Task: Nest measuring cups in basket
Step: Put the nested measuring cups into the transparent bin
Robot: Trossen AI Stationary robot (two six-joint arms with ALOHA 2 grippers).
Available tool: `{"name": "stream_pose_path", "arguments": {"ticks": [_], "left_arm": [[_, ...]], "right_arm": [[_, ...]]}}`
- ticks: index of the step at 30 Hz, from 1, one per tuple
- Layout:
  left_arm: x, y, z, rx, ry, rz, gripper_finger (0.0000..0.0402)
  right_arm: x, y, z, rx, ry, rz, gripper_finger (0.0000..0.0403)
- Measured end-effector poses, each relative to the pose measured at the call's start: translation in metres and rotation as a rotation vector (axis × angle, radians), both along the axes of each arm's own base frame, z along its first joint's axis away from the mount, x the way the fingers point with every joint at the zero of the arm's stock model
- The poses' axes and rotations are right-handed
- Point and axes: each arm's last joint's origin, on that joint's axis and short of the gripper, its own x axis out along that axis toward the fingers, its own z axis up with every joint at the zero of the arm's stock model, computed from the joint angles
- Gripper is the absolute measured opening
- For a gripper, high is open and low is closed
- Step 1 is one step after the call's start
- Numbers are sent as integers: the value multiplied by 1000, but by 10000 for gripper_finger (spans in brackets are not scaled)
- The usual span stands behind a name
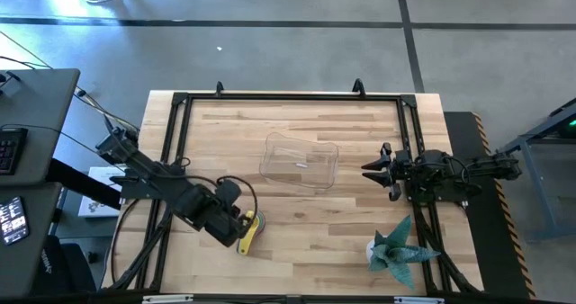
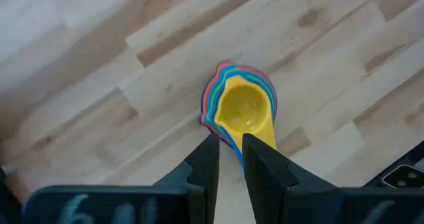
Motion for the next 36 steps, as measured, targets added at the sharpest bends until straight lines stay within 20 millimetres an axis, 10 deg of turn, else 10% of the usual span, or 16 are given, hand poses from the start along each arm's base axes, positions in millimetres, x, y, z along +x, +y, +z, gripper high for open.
{"name": "stream_pose_path", "arguments": {"ticks": [12,36], "left_arm": [[18,-22,-28,-129,68,70,65],[38,-53,-71,-233,108,257,237]], "right_arm": [[0,0,0,0,0,0,101],[0,0,0,0,2,0,101]]}}
